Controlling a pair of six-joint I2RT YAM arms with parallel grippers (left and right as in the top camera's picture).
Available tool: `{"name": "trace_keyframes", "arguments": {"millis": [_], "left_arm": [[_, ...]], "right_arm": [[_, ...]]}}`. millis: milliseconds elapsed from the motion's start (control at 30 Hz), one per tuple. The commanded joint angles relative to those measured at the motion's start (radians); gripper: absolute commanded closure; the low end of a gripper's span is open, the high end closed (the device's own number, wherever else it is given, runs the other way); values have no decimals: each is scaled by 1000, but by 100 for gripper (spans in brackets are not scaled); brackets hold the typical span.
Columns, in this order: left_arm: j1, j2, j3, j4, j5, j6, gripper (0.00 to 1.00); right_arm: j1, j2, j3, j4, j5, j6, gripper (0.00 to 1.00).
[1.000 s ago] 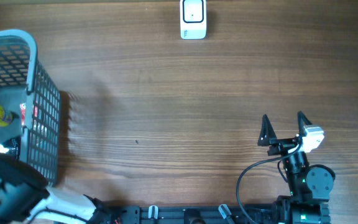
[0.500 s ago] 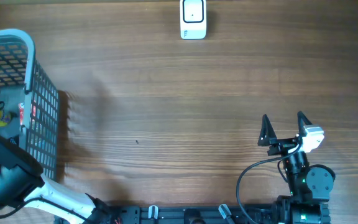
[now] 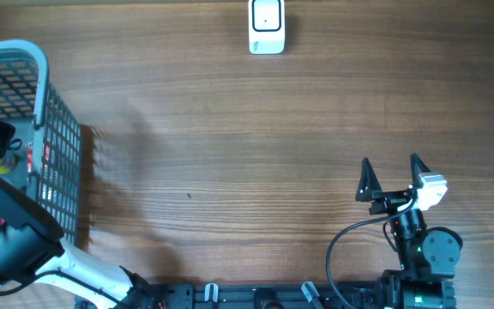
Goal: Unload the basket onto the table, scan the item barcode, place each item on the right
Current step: 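Reach the left gripper into the basket and grasp the yellow jar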
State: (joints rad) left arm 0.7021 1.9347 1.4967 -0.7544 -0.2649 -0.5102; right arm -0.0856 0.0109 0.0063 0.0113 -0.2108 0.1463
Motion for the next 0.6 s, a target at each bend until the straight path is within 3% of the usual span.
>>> {"name": "trace_keyframes", "arguments": {"millis": [0,67,133,333,367,467,533,567], "left_arm": [[-3,14,-9,3,-49,-3,32],[-3,14,-9,0,-117,-3,17],[-3,14,-9,8,-141,-3,11],[-3,52,-10,53,-140,-3,15],[-3,59,-10,58,-140,-3,18],[-3,69,-10,67,-137,-3,37],[-3,68,-10,65,-137,-3,44],[-3,68,-10,59,-137,-3,52]], "right_arm": [[4,-6,-1,3,9,13,0],[4,-6,-1,3,9,13,0],[4,-6,-1,3,9,13,0],[4,-6,-1,3,10,13,0],[4,-6,-1,3,10,13,0],[4,-6,-1,3,10,13,0],[4,-6,-1,3,9,13,0],[4,-6,-1,3,9,13,0]]}}
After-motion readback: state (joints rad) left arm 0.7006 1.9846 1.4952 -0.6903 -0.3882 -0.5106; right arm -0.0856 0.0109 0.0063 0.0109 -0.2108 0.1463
